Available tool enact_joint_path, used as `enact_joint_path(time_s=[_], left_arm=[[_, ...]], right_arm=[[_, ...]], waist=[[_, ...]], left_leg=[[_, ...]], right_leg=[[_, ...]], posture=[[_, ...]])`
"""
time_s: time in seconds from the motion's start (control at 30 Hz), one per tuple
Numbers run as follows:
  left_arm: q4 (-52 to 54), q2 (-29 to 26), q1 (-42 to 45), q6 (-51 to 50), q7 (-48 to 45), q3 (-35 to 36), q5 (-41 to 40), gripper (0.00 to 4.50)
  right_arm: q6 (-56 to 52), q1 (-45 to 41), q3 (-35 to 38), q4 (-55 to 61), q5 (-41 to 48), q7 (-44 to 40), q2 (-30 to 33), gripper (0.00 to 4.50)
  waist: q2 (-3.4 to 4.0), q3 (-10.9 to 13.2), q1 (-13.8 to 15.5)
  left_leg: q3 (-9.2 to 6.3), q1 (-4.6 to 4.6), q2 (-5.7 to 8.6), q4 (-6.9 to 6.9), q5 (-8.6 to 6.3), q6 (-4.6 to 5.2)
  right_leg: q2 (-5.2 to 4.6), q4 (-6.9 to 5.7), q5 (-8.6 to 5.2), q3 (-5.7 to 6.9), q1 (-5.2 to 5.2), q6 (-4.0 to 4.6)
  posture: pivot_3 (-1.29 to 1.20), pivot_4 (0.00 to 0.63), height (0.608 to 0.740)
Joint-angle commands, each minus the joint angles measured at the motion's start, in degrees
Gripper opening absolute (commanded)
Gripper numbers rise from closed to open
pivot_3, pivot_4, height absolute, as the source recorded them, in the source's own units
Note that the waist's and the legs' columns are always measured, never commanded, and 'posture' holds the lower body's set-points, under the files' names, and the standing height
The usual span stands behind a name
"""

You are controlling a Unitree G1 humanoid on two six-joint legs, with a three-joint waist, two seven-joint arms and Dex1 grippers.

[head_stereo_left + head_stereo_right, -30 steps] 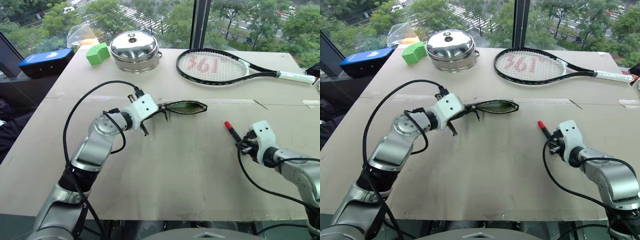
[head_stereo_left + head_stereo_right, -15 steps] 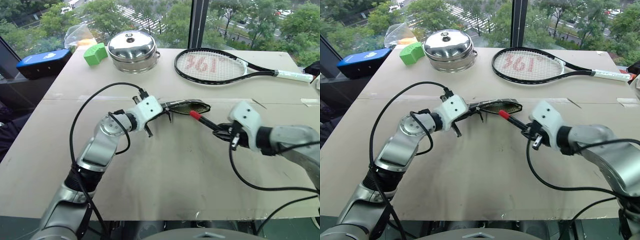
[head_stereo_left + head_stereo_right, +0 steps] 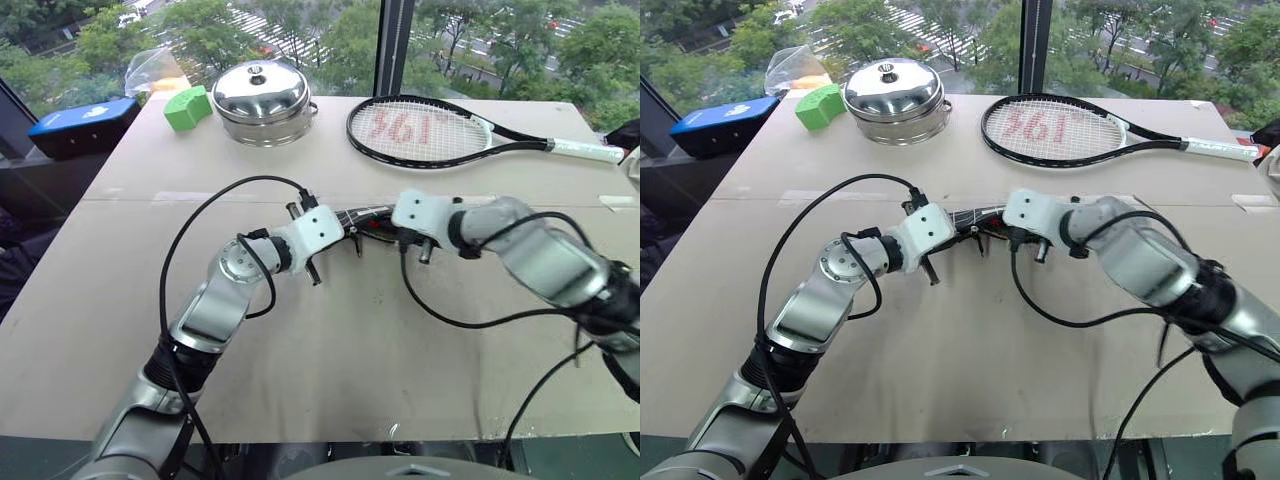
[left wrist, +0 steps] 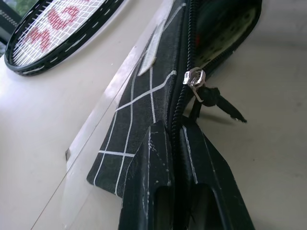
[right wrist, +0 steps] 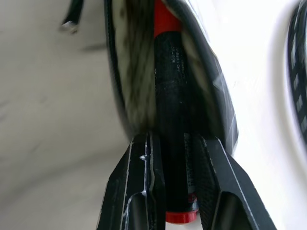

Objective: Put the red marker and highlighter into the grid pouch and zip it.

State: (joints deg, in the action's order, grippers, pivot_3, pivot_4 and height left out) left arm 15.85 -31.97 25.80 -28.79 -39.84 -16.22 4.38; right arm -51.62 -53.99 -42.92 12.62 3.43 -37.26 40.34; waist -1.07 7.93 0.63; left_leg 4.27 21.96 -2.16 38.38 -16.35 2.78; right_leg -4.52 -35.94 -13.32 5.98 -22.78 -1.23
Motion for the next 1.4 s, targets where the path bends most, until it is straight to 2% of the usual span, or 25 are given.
enact_joint_path(time_s=[0.03,0.07,0.17,0.2,0.27,0.4,0.47,0.53,0.63,0.73,0.8,1.0,1.2,1.3,1.33,1.4], left_arm=[[4.28,1.30,1.17,-2.35,-0.19,0.42,-1.03,0.00],[4.57,1.89,1.25,-3.54,-0.05,0.62,-1.53,0.00],[5.34,3.27,1.51,-7.45,0.27,1.99,-3.03,0.00],[5.55,3.65,1.57,-8.85,0.39,2.56,-3.66,0.00],[6.03,4.46,1.51,-11.69,0.86,3.81,-5.04,0.00],[4.26,5.80,2.59,-15.04,1.41,6.18,-7.58,0.00],[3.56,6.18,3.35,-15.77,1.29,6.81,-8.79,0.00],[3.10,5.86,3.84,-15.76,1.00,6.92,-9.48,0.00],[2.74,5.31,4.22,-15.84,0.57,7.14,-10.77,0.00],[3.11,4.61,4.34,-16.00,-0.40,7.04,-12.08,0.00],[3.45,4.10,4.45,-16.48,-0.64,6.96,-12.62,0.00],[4.20,2.52,4.91,-17.92,-1.29,6.95,-14.26,0.00],[5.74,1.04,5.08,-20.14,-1.42,7.52,-15.60,0.00],[6.21,0.56,5.13,-20.60,-1.27,7.54,-16.13,0.00],[6.37,0.45,5.17,-20.76,-1.19,7.56,-16.28,0.00],[6.59,0.30,5.22,-21.04,-1.05,7.61,-16.50,0.00]], right_arm=[[8.45,-3.13,-1.34,-4.55,-6.05,-2.15,-2.44,0.27],[9.75,-2.90,-0.87,-5.80,-5.89,-3.40,-3.38,1.30],[11.36,-1.18,2.46,-6.72,-7.94,-3.25,-3.80,2.56],[10.18,-0.37,4.72,-5.51,-7.11,-3.76,-3.53,3.18],[5.22,2.08,12.50,-0.29,-1.49,-5.56,-3.62,3.99],[-16.39,9.70,37.16,16.26,18.72,-9.37,-8.28,3.99],[-23.01,15.51,43.21,23.14,24.60,-9.96,-8.75,3.99],[-28.28,20.99,44.23,28.27,26.79,-7.87,-9.07,3.99],[-32.83,25.33,44.42,29.91,26.62,-0.61,-16.19,3.99],[-29.51,28.17,41.80,25.35,22.60,8.45,-24.98,3.99],[-25.79,28.71,41.28,21.89,21.41,11.61,-29.38,3.99],[-14.82,26.07,42.24,10.01,20.58,15.57,-37.89,3.99],[-11.42,24.60,44.26,6.38,24.81,14.21,-41.32,3.99],[-11.03,24.23,45.15,5.50,26.74,14.55,-42.44,3.20],[-10.89,24.14,45.19,5.22,27.00,14.75,-42.52,2.67],[-10.44,24.05,44.96,4.64,27.19,15.15,-42.50,2.67]], waist=[[0.00,0.00,0.09],[0.00,0.00,0.23],[0.00,0.00,0.27],[0.00,0.00,0.25],[0.00,0.00,0.29],[0.00,0.00,0.20],[-0.06,-0.06,0.33],[-0.06,-0.06,0.21],[0.06,0.01,-0.13],[0.06,0.01,-0.17],[0.02,-0.02,-0.10],[0.05,0.00,0.05],[0.05,0.00,0.01],[0.07,0.01,-0.07],[0.07,0.01,-0.05],[0.07,0.01,-0.04]], left_leg=[[0.00,0.01,0.00,0.00,0.00,0.00],[-0.01,0.02,0.00,0.00,0.00,-0.01],[-0.02,0.07,0.01,0.02,0.00,-0.01],[-0.03,0.11,0.01,0.03,0.00,-0.01],[-0.03,0.13,0.02,0.06,0.00,-0.01],[-0.14,0.13,-0.02,0.05,0.01,-0.02],[-0.20,0.05,-0.05,0.02,0.00,-0.02],[-0.27,0.00,-0.05,0.01,-0.01,-0.01],[-0.20,-0.01,-0.02,0.00,-0.05,0.07],[-0.11,-0.11,0.00,0.00,-0.01,0.01],[-0.15,-0.14,0.00,-0.01,0.00,0.00],[-0.08,-0.10,0.04,0.01,0.03,-0.06],[-0.08,-0.09,0.02,-0.02,0.04,-0.08],[-0.08,-0.09,0.01,-0.03,0.04,-0.08],[-0.08,-0.09,0.01,-0.03,0.04,-0.08],[-0.08,-0.09,0.01,-0.03,0.04,-0.08]], right_leg=[[0.00,0.00,0.00,0.00,0.00,0.00],[-0.01,0.00,0.00,0.03,0.00,0.00],[-0.04,0.03,0.00,0.11,0.01,-0.01],[-0.05,0.03,0.01,0.12,0.01,-0.01],[-0.06,0.03,0.01,0.12,0.00,-0.01],[-0.07,0.01,0.06,0.19,0.05,-0.08],[-0.07,0.00,0.07,0.24,0.12,-0.08],[-0.12,0.01,0.06,0.30,0.20,-0.08],[-0.40,-0.04,0.06,0.20,0.14,-0.06],[-0.34,-0.20,0.09,0.09,0.09,-0.02],[-0.05,-0.23,0.08,0.10,0.09,-0.02],[-0.01,-0.21,0.08,0.03,0.07,-0.03],[0.03,-0.15,0.08,0.03,0.07,-0.04],[0.03,-0.14,0.08,0.02,0.07,-0.04],[0.03,-0.14,0.08,0.02,0.07,-0.04],[0.03,-0.14,0.08,0.02,0.07,-0.04]], posture=[[0.00,0.150,0.740],[0.00,0.150,0.740],[0.00,0.150,0.740],[0.00,0.150,0.740],[0.00,0.150,0.740],[0.00,0.150,0.740],[0.00,0.150,0.740],[0.00,0.150,0.740],[0.00,0.150,0.740],[0.00,0.150,0.740],[0.00,0.150,0.740],[0.00,0.150,0.740],[0.00,0.150,0.740],[0.00,0.150,0.740],[0.00,0.150,0.740],[0.00,0.150,0.740]])
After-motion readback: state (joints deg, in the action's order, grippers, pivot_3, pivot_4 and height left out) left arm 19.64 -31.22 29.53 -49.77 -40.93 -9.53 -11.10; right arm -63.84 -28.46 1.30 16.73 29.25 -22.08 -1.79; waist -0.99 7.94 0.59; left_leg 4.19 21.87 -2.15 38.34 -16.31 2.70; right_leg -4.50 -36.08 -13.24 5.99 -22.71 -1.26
